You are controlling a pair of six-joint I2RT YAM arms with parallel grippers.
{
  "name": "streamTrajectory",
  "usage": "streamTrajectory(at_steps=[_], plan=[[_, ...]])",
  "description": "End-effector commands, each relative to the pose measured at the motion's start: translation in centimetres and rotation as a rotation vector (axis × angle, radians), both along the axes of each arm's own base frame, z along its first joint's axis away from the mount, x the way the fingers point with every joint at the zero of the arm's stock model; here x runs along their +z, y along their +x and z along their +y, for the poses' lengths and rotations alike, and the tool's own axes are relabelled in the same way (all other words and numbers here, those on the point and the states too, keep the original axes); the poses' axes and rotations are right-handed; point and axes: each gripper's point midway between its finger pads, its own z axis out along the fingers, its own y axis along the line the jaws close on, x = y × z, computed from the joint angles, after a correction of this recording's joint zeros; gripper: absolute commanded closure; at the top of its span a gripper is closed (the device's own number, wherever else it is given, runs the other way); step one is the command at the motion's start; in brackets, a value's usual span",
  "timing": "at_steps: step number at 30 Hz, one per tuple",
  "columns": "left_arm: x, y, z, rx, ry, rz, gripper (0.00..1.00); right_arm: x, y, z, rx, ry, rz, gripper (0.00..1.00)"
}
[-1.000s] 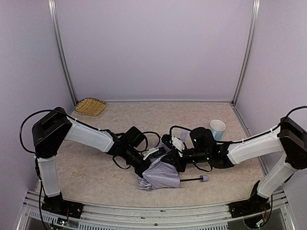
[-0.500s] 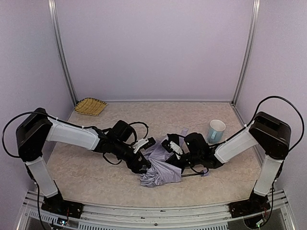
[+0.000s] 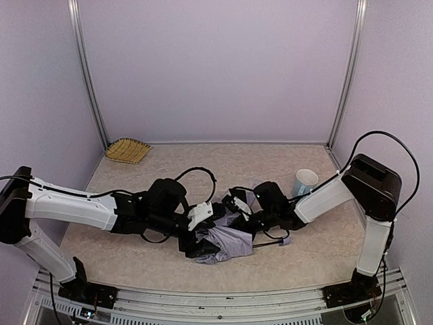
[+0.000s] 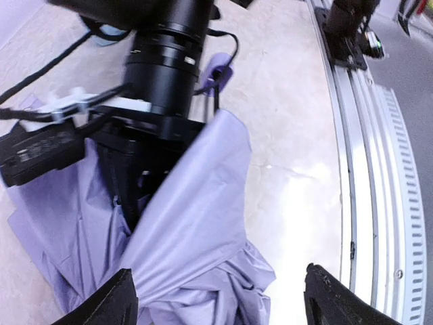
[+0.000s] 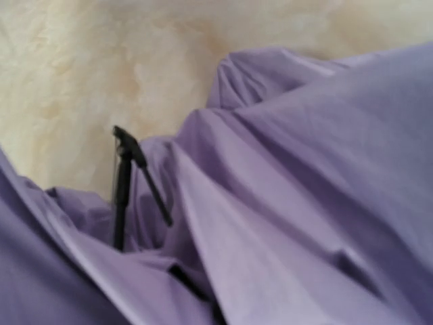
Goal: Put away the umbrella
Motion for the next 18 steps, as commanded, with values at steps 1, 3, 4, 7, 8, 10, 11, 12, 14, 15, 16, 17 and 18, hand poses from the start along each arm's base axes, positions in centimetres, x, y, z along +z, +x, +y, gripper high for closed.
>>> streamTrajectory(at_steps=[1, 3, 4, 7, 8, 10, 11, 12, 14, 15, 16, 17, 18], plan=[[-2.7, 1.2, -0.1, 0.003, 0.106, -0.207, 0.17, -4.6, -2.8, -1.7, 0.059, -0.123, 0.186, 1.00], [-4.1, 1.9, -0.1, 0.017, 0.145, -0.219, 0.17, -4.7, -3.4, -1.3, 0.093, -0.110, 0.226, 1.00], [-5.1, 2.1, 0.0, 0.020, 0.173, -0.220, 0.17, -4.6, -3.6, -1.1, 0.108, -0.099, 0.240, 1.00], [-8.0, 2.6, 0.4, 0.040, 0.261, -0.202, 0.17, -3.8, -4.4, -0.6, 0.153, -0.057, 0.270, 1.00], [-9.2, 2.6, 0.6, 0.038, 0.292, -0.190, 0.17, -3.5, -4.6, -0.5, 0.166, -0.046, 0.276, 1.00], [-10.9, 2.4, 1.1, 0.037, 0.332, -0.170, 0.18, -3.1, -4.8, -0.5, 0.180, -0.033, 0.283, 1.00], [-11.6, 2.3, 1.2, 0.036, 0.348, -0.155, 0.18, -2.8, -4.8, -0.4, 0.187, -0.026, 0.283, 1.00], [-12.2, 2.1, 1.3, 0.032, 0.362, -0.132, 0.19, -2.5, -4.7, -0.3, 0.191, -0.020, 0.285, 1.00], [-13.2, 1.6, 1.4, 0.019, 0.386, -0.076, 0.22, -1.4, -4.2, -0.3, 0.189, -0.001, 0.282, 0.95], [-13.8, 1.2, 1.5, 0.014, 0.400, -0.044, 0.23, -0.7, -3.8, -0.5, 0.177, 0.011, 0.276, 0.91], [-14.2, 1.0, 1.8, 0.013, 0.414, -0.013, 0.24, 0.3, -3.2, -0.6, 0.162, 0.028, 0.265, 0.87], [-14.7, 0.8, 2.1, 0.013, 0.427, 0.023, 0.26, 1.4, -2.3, -1.0, 0.136, 0.044, 0.249, 0.81], [-15.1, 0.6, 2.4, 0.018, 0.442, 0.066, 0.28, 2.4, -1.7, -1.3, 0.113, 0.055, 0.232, 0.74]])
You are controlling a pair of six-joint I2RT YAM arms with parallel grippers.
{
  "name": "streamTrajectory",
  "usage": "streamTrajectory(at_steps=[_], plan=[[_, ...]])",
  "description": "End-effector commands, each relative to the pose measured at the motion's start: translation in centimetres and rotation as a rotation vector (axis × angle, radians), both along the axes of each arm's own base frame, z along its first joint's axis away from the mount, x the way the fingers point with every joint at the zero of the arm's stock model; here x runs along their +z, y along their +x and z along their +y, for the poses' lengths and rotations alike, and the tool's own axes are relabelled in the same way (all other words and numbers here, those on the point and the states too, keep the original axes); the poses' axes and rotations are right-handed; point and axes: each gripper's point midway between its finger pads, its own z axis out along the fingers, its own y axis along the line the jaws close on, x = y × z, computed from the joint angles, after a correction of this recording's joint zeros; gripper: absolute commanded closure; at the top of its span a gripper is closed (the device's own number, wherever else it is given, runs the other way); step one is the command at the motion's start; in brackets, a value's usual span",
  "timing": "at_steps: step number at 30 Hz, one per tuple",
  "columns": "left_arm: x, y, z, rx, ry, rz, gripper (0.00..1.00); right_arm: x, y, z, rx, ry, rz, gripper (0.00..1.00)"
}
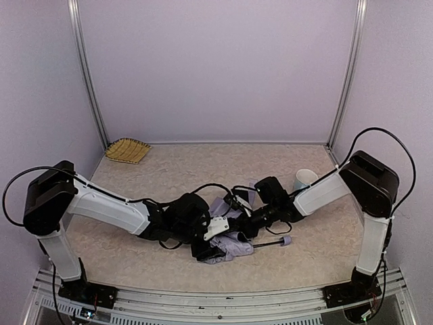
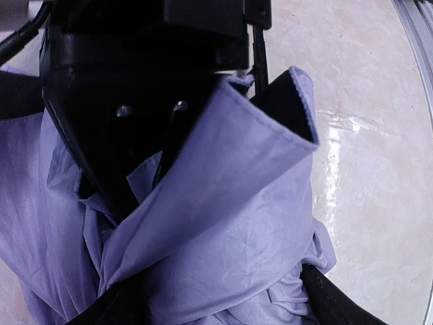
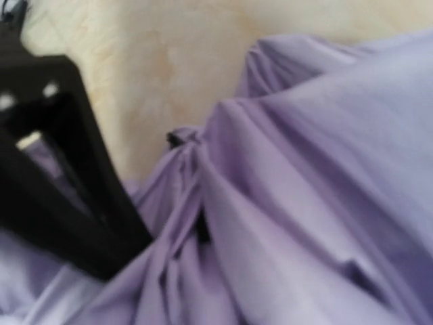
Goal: Put away the umbrella
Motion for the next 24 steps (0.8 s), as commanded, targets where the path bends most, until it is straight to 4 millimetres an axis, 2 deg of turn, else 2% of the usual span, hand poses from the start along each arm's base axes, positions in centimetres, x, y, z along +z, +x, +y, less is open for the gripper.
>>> streamTrajectory(at_steps=[1, 2, 5, 11, 14, 15, 17, 19, 21, 22, 24], plan=[[-6.2, -1.4, 3.9, 0.054, 0.207, 0.216, 0.29, 3.3, -0.4, -1.8, -0.015, 0.021, 0.060, 0.70], [-6.4, -1.3, 4.0, 0.063, 0.211, 0.242, 0.30, 4.7, 0.2, -2.3, -0.042, 0.033, 0.035, 0.65], [-7.0, -0.9, 4.1, 0.090, 0.214, 0.314, 0.31, 7.1, 1.5, -3.8, -0.120, 0.020, -0.028, 0.54], [-7.0, -0.2, 4.2, 0.115, 0.167, 0.464, 0.34, 10.7, 2.7, -7.3, -0.278, -0.061, -0.197, 0.42], [-6.9, 0.2, 4.4, 0.124, 0.131, 0.561, 0.36, 12.5, 1.6, -8.1, -0.277, -0.053, -0.312, 0.37], [-7.1, 0.4, 4.5, 0.134, 0.128, 0.590, 0.38, 13.3, 0.8, -7.7, -0.250, -0.042, -0.373, 0.33], [-7.6, 0.8, 4.8, 0.153, 0.130, 0.641, 0.41, 14.7, -1.3, -6.7, -0.172, -0.029, -0.556, 0.32], [-8.3, 1.0, 5.0, 0.167, 0.144, 0.680, 0.43, 14.3, -3.2, -5.8, -0.083, -0.047, -0.716, 0.29], [-9.2, 0.9, 5.1, 0.176, 0.163, 0.707, 0.45, 12.9, -4.1, -5.3, -0.021, -0.088, -0.819, 0.26], [-9.3, 0.9, 5.1, 0.178, 0.166, 0.715, 0.46, 12.0, -4.3, -5.1, 0.001, -0.116, -0.844, 0.21], [-9.3, 1.0, 5.2, 0.180, 0.163, 0.727, 0.46, 10.2, -4.2, -4.7, 0.028, -0.181, -0.878, 0.01]])
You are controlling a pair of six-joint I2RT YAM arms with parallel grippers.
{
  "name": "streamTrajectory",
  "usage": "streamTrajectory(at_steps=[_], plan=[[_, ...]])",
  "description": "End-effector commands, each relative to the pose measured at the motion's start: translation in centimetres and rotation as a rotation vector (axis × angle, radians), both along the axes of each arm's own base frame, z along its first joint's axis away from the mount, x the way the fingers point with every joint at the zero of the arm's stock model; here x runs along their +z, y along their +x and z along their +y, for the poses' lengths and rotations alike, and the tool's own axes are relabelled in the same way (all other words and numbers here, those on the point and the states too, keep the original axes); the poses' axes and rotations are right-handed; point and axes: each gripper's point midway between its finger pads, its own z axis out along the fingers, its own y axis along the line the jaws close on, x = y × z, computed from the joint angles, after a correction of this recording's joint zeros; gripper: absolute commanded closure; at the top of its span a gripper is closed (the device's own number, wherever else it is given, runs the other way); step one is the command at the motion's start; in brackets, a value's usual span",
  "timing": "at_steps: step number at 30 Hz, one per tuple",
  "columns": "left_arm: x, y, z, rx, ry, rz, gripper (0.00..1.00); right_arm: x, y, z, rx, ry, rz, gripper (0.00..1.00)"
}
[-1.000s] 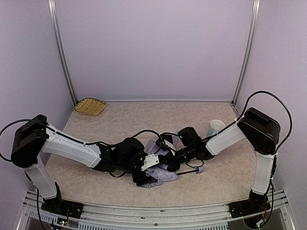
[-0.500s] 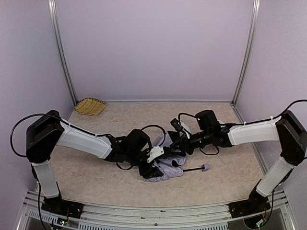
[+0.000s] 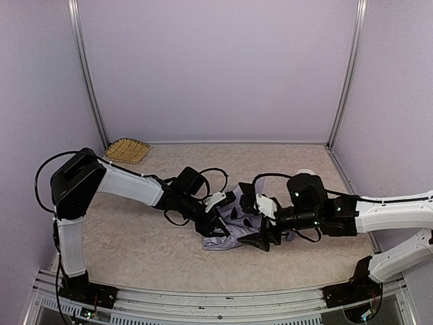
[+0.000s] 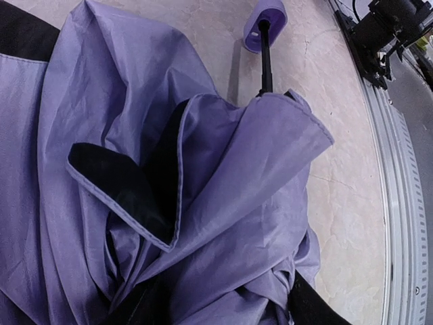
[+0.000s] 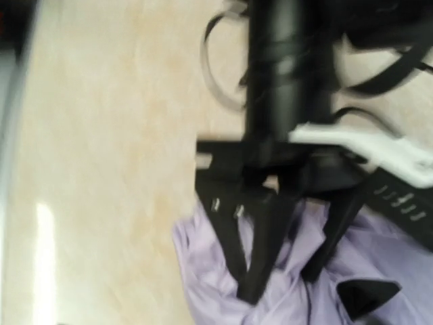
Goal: Put away the umbrella
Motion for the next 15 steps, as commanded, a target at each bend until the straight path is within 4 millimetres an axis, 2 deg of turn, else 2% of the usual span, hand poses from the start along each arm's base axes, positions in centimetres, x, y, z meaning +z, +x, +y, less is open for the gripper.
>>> streamTrajectory(at_steps=[1, 8, 11, 15], plan=[[-9.2, -4.0, 6.7, 0.079, 0.347, 0.282, 0.46, -4.6, 1.9, -0.2, -0.020, -0.211, -0.218, 0.00], [-8.8, -3.8, 6.7, 0.072, 0.327, 0.318, 0.49, -9.3, 4.4, 1.3, 0.010, -0.408, -0.280, 0.01], [-9.0, -3.9, 6.8, 0.069, 0.329, 0.331, 0.49, -12.4, 4.3, 1.4, 0.061, -0.499, -0.257, 0.06], [-8.8, -4.2, 6.7, 0.053, 0.308, 0.348, 0.50, -15.4, 4.2, 0.9, 0.084, -0.569, -0.190, 0.18]])
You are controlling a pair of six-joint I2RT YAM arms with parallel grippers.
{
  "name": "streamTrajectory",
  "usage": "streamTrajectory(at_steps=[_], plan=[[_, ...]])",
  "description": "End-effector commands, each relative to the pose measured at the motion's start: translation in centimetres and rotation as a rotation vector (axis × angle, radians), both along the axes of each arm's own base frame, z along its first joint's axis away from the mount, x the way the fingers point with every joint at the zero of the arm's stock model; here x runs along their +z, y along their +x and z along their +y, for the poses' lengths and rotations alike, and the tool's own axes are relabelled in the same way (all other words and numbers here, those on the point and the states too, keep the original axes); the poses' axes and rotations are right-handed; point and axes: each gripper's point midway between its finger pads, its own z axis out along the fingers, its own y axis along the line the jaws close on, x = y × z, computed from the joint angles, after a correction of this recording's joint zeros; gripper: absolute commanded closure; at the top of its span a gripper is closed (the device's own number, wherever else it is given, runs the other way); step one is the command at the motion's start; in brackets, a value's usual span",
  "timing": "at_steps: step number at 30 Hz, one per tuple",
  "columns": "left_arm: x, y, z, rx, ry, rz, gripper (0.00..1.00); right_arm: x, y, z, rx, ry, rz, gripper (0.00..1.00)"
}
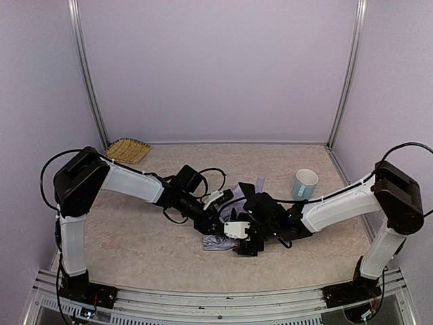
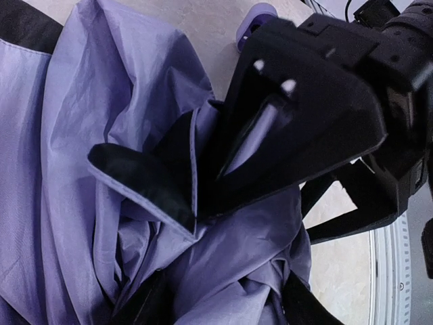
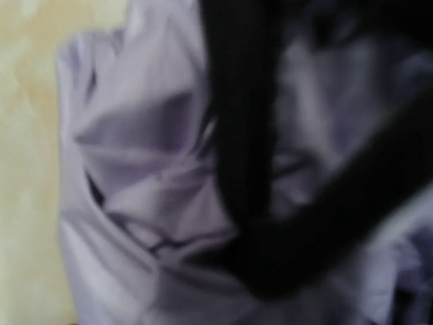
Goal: Put away the umbrella
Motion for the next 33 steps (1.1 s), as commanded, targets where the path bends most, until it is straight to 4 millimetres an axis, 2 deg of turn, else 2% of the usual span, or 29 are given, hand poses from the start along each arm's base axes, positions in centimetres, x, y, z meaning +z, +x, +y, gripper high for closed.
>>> streamTrajectory(at_steps=[1, 3, 6, 9, 13, 17, 19, 22, 24, 25, 27, 29, 33], plan=[[-8.7, -4.4, 6.3, 0.048, 0.340, 0.256, 0.50, -2.7, -0.2, -0.9, 0.014, -0.094, 0.042, 0.20], [-8.2, -4.4, 6.2, 0.039, 0.318, 0.258, 0.50, -3.6, -0.3, -1.3, 0.004, -0.103, 0.073, 0.26], [-7.1, -4.0, 5.6, 0.027, 0.274, 0.253, 0.50, -4.7, -0.3, -1.5, -0.014, -0.116, 0.117, 0.50], [-5.0, -3.5, 4.6, 0.005, 0.196, 0.223, 0.41, -5.3, -0.6, -1.6, -0.029, -0.135, 0.159, 0.65], [0.8, -1.3, 3.3, 0.059, 0.015, 0.065, 0.29, -4.9, -1.5, -1.6, -0.033, -0.116, 0.245, 0.76], [7.5, 1.7, 4.7, 0.241, -0.170, -0.167, 0.26, -4.1, -3.4, -1.9, -0.034, -0.091, 0.420, 0.82], [10.1, 2.2, 5.8, 0.316, -0.236, -0.287, 0.26, -4.1, -4.6, -2.2, -0.042, -0.092, 0.513, 0.83], [12.9, 0.8, 7.0, 0.349, -0.319, -0.418, 0.28, -3.8, -6.6, -2.2, -0.028, -0.092, 0.669, 0.84], [13.6, -1.1, 7.2, 0.317, -0.327, -0.549, 0.30, -3.4, -7.8, -2.0, -0.021, -0.087, 0.783, 0.84], [13.9, -2.7, 6.9, 0.282, -0.322, -0.623, 0.31, -3.2, -8.4, -2.0, -0.014, -0.084, 0.840, 0.84], [13.0, -5.5, 6.3, 0.198, -0.269, -0.767, 0.30, -3.0, -9.4, -2.0, -0.009, -0.088, 0.941, 0.84], [11.9, -7.3, 6.0, 0.137, -0.224, -0.846, 0.30, -2.9, -10.2, -2.0, 0.002, -0.091, 1.029, 0.84], [9.7, -9.1, 5.1, 0.018, -0.137, -0.898, 0.26, -4.3, -10.1, -2.5, -0.032, -0.143, 1.089, 0.84]])
